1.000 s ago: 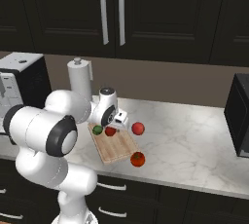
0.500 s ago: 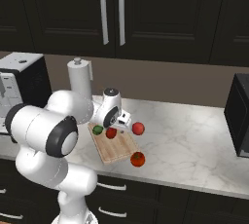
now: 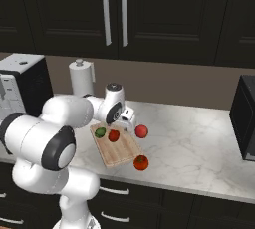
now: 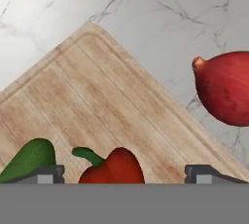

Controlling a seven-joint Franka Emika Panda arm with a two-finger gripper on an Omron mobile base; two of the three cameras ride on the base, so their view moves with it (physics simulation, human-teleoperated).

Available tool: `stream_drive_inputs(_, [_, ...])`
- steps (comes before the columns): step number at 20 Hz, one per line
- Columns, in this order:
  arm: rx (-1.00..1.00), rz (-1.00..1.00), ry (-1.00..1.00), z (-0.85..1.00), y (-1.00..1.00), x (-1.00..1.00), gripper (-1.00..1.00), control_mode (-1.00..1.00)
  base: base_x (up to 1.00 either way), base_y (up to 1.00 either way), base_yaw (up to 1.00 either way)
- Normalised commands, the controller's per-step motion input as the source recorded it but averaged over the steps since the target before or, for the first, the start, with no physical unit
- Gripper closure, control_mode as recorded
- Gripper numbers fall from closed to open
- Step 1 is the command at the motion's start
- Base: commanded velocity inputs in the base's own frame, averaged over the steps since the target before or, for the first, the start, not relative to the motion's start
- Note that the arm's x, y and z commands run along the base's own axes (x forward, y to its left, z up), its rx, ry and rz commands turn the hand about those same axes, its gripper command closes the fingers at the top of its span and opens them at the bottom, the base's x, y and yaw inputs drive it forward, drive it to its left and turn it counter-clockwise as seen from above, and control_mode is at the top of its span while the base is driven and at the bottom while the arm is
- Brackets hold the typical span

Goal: Place the avocado, onion, tomato, and bell pepper on the cutting board.

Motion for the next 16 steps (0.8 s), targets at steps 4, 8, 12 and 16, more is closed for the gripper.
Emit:
stream_drive_inputs(4, [0.00, 0.00, 0.00, 0.72, -0.07, -0.07, -1.00, -1.00, 0.00, 0.00, 0.00])
stream_drive_inputs(8, [0.00, -0.07, -0.01, 0.31, -0.21, -0.68, -1.00, -1.00, 0.00, 0.00, 0.00])
stream_drive_inputs(12, [0.00, -0.08, 0.00, 0.07, -0.17, -0.79, -1.00, -1.00, 0.00, 0.00, 0.00])
stream_drive_inputs(16, [0.00, -0.08, 0.00, 0.01, -0.16, -0.75, -1.00, -1.00, 0.00, 0.00, 0.00])
